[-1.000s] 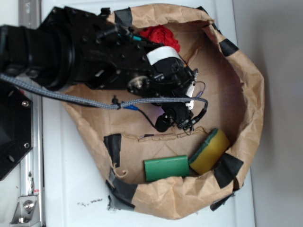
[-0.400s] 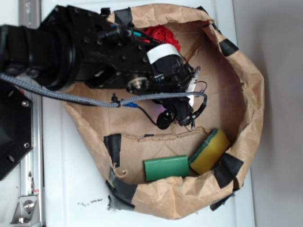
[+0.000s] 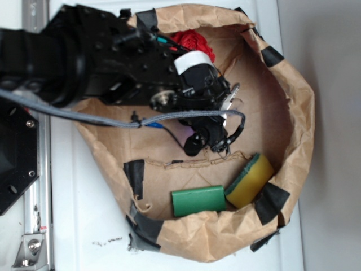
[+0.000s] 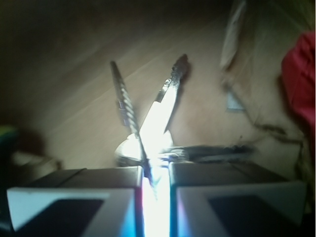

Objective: Grab the silver keys.

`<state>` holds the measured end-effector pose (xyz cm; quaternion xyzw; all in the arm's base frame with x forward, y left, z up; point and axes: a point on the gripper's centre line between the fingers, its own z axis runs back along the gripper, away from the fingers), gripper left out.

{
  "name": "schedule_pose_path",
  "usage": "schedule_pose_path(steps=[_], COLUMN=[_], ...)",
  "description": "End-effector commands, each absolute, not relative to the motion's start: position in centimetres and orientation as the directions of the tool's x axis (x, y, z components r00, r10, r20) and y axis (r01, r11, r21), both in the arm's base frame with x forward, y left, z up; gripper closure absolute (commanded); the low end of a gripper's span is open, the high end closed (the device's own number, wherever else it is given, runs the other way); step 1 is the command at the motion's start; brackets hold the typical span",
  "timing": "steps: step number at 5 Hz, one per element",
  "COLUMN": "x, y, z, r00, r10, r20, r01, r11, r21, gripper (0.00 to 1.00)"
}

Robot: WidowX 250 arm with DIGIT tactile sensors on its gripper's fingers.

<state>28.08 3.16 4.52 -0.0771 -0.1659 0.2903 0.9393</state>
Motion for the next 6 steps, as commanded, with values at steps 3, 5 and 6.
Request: schedule_pose_path(steps=[3, 5, 6], x=[25.7, 24.8, 25.1], y=[4.0, 1.8, 1.3], z=[12.4, 11.8, 13.8], r00=[0.777, 0.856, 0.874], r10=[0.490, 0.393, 0.449], r20=[0.395, 0.336, 0.188], r01=[-0.353, -0.378, -0.449], r11=[0.859, 0.919, 0.893], r21=[-0.371, -0.114, -0.044], gripper=[1.00, 1.00, 1.00])
